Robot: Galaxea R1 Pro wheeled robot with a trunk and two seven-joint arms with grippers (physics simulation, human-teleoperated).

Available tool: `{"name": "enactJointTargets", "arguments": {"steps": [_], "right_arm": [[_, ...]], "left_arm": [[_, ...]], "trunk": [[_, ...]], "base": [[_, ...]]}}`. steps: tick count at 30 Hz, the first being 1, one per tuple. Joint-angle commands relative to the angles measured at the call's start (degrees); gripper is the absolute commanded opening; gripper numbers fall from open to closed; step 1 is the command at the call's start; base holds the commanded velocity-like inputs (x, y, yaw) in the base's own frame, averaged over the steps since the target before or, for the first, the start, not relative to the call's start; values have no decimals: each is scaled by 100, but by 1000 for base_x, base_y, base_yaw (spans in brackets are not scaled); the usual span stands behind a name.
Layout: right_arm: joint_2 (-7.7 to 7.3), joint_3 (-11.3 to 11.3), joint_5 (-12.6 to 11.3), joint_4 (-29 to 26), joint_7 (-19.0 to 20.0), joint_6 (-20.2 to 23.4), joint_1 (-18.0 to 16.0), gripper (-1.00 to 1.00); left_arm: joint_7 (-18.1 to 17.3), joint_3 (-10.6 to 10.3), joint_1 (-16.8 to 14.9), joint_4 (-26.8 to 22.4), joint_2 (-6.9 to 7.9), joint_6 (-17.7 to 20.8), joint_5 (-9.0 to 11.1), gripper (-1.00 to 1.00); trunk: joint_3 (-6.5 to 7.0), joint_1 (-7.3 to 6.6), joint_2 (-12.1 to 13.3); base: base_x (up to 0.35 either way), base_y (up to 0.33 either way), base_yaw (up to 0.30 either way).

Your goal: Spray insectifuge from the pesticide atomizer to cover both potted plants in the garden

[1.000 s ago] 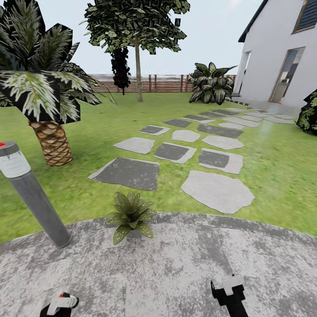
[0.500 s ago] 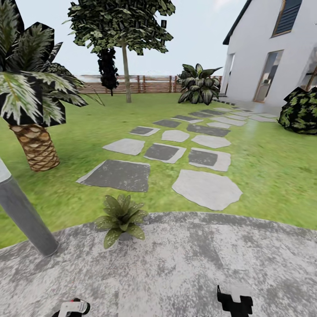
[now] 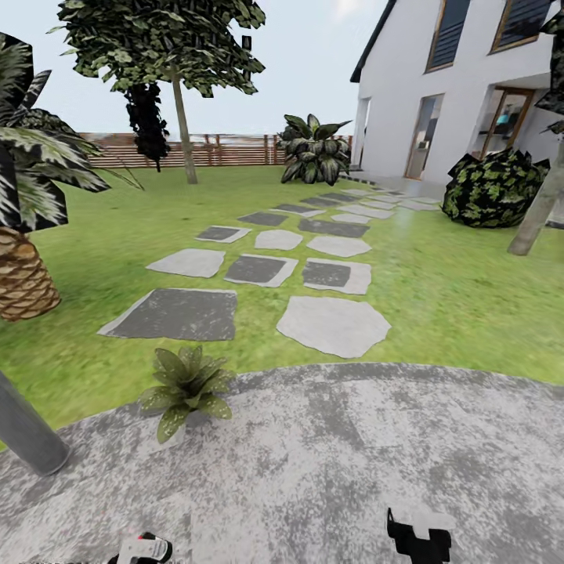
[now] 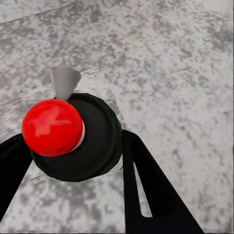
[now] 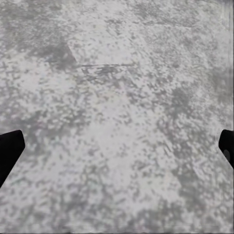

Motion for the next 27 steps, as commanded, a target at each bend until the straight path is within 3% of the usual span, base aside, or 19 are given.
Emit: {"name": "enactJointTargets", "arguments": {"steps": [1, 6, 27], "right_arm": [[1, -33, 61, 9, -33, -12, -5, 100], [1, -33, 61, 8, -30, -12, -2, 100], [5, -29, 61, 9, -29, -12, 3, 100]], "left_arm": [[-39, 49, -1, -4, 0, -13, -24, -100], [-41, 48, 1, -4, -5, -13, -23, -100], [-44, 48, 0, -9, -1, -8, -21, -100]], "trunk": [[-5, -5, -2], [-5, -5, -2], [-5, -5, -2]], "base": [[-336, 0, -285], [-208, 0, -288], [-4, 0, -299]]}}
